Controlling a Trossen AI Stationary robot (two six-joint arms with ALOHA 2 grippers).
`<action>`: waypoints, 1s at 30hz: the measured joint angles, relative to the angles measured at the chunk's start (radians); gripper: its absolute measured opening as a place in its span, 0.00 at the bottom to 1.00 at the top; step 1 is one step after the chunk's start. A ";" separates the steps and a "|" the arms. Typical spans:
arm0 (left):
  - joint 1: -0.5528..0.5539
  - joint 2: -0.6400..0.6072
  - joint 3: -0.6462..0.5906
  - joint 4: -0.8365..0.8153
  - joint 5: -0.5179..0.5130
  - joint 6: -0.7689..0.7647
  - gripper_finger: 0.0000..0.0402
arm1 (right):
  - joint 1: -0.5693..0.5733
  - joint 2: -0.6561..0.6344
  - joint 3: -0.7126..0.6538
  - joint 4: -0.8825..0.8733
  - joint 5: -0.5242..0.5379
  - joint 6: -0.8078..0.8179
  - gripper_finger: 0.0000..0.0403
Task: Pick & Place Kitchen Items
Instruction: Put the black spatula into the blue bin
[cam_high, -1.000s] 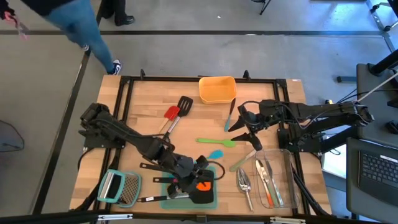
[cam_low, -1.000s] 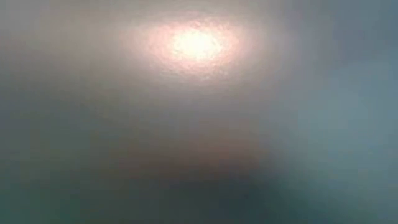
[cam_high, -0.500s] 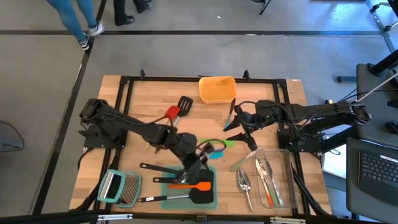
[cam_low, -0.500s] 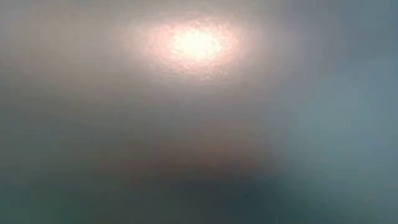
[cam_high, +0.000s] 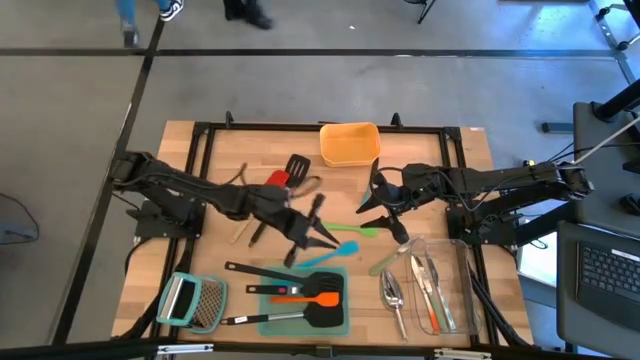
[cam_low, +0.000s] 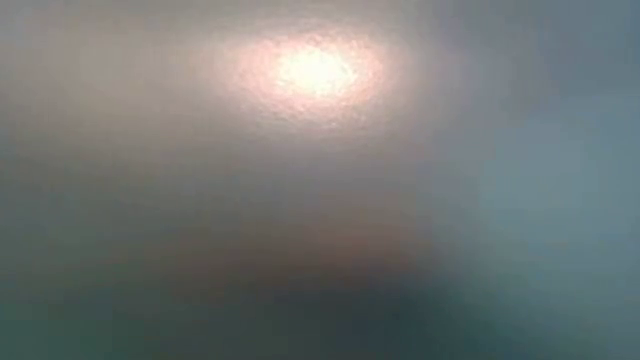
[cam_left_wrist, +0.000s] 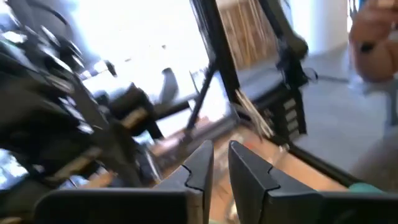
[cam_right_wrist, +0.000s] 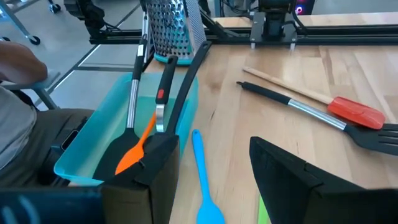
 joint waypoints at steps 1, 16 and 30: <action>0.008 -0.021 -0.030 0.043 0.000 -0.011 0.10 | 0.000 0.000 0.000 0.001 0.000 0.000 0.49; 0.089 -0.193 -0.292 0.423 -0.008 -0.172 0.07 | -0.007 0.000 0.000 0.006 0.174 0.000 0.49; 0.054 -0.177 -0.292 0.401 -0.025 -0.118 0.07 | 0.008 0.000 0.000 0.015 0.184 0.000 0.49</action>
